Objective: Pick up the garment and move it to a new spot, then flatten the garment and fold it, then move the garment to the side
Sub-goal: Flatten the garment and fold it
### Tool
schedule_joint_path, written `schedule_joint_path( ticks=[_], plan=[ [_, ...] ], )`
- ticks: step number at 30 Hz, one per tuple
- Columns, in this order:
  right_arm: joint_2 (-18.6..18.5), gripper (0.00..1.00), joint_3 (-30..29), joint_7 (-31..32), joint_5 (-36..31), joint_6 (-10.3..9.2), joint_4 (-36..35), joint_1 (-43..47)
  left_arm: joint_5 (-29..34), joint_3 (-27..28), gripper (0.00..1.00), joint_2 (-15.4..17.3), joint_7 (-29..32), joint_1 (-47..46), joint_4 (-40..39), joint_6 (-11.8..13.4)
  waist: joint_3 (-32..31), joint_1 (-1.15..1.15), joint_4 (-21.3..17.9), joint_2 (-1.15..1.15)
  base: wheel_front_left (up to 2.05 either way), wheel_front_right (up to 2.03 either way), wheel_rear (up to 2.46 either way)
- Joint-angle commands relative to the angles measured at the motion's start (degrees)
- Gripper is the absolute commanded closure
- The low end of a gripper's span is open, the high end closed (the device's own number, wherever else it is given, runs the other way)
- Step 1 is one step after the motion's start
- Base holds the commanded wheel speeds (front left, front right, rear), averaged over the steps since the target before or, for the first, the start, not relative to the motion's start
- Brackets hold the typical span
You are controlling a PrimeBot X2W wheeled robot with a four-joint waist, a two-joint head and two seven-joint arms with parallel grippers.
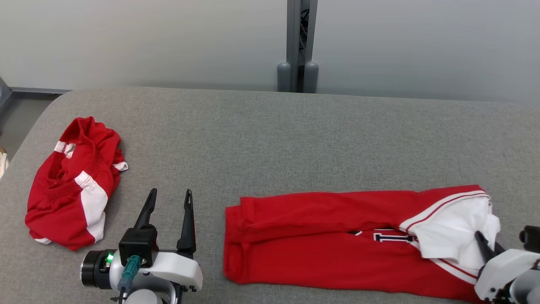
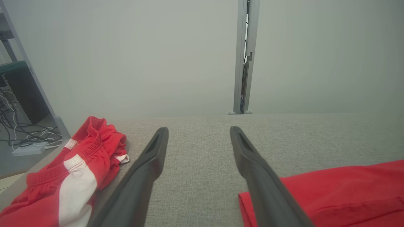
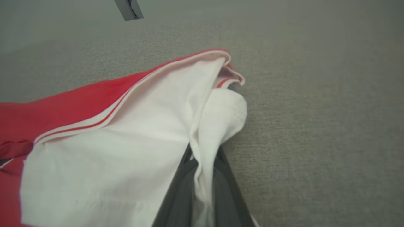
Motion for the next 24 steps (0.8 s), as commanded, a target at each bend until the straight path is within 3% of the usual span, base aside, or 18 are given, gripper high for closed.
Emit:
schedule_joint_path(
  ticks=[1,7,14,18,24],
  plan=[
    [-1.6,1.00,-0.3,-0.4,-0.2,-0.03,0.8,-0.6,-0.4,0.2,0.00,0.2,-0.1,0.4,0.1,0.0,-0.1,0.00,-0.1,0.00,0.00,0.00,0.00],
    [-5.8,1.00,-0.4,-0.4,-1.2,-0.02,3.5,-3.1,-0.5,0.4,0.00,0.2,-0.1,0.3,0.3,-0.2,-0.2,0.00,-0.5,0.00,0.00,0.00,0.00],
    [-5.8,1.00,2.4,-0.4,0.0,-0.02,0.5,-3.7,-0.7,0.6,0.00,0.2,-0.1,0.7,0.8,0.0,-0.8,0.00,-1.7,0.00,0.00,0.00,0.00],
    [-5.5,1.00,5.0,0.3,0.6,-0.01,-2.3,-3.9,-1.0,0.8,0.00,0.2,-0.1,1.1,1.3,0.0,-1.5,0.00,-2.6,0.00,0.00,0.00,0.00],
    [-4.8,1.00,7.7,3.8,5.7,-0.01,-12.3,-2.5,-0.7,2.0,0.00,0.2,-0.1,2.3,1.8,0.2,-2.2,0.00,-4.3,0.00,0.00,0.00,0.00]
  ],
)
